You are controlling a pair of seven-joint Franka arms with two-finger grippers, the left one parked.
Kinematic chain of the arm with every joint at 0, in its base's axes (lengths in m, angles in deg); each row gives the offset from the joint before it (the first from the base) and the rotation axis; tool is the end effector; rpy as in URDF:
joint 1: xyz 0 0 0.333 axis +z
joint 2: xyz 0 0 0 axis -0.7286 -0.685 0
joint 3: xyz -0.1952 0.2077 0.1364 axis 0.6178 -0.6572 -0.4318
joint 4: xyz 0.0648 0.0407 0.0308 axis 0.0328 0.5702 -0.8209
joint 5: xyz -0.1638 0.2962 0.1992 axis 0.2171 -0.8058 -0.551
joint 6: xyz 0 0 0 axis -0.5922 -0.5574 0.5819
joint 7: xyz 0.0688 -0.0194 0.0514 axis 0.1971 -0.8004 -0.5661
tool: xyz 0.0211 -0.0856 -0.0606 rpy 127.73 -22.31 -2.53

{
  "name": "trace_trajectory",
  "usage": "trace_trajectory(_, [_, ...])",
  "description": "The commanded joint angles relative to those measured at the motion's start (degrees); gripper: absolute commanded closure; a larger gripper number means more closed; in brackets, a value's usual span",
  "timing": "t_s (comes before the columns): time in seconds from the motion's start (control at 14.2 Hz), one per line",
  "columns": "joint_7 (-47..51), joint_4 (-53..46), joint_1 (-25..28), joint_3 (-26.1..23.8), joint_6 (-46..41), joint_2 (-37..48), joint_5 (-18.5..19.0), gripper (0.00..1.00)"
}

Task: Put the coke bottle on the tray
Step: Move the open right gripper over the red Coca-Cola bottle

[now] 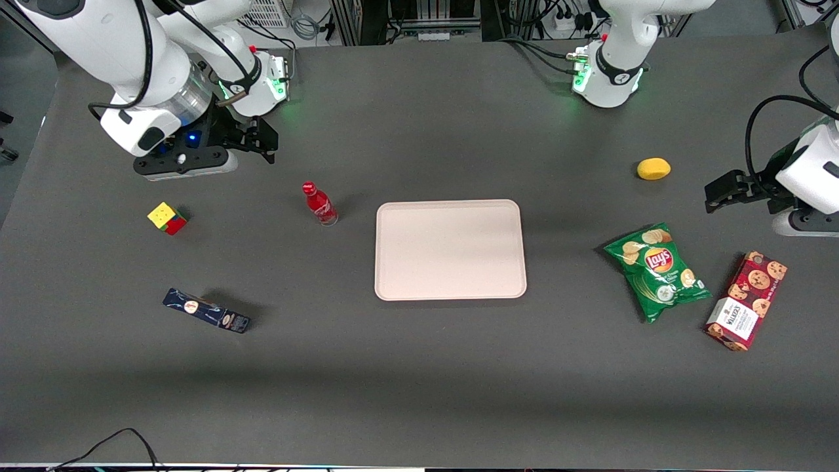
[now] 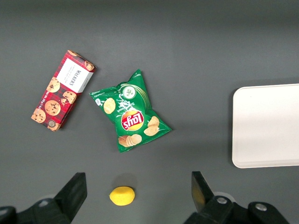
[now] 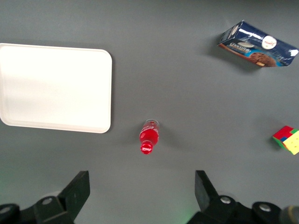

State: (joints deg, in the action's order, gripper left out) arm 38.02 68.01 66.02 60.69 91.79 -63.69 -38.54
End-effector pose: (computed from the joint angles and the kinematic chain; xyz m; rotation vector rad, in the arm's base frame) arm 0.4989 0.2298 0.6021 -3.1063 -0.0990 0.0964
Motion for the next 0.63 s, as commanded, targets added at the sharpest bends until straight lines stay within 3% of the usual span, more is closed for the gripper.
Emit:
trace_trajectory(0.0, [0.5,1.8,-0.1,-0.8,0.4,-1.1,-2.2,0.0])
trace_trajectory(0.56, [0.1,26.1,-0.1,-3.3,24.9,3.7,-2.1,0.0])
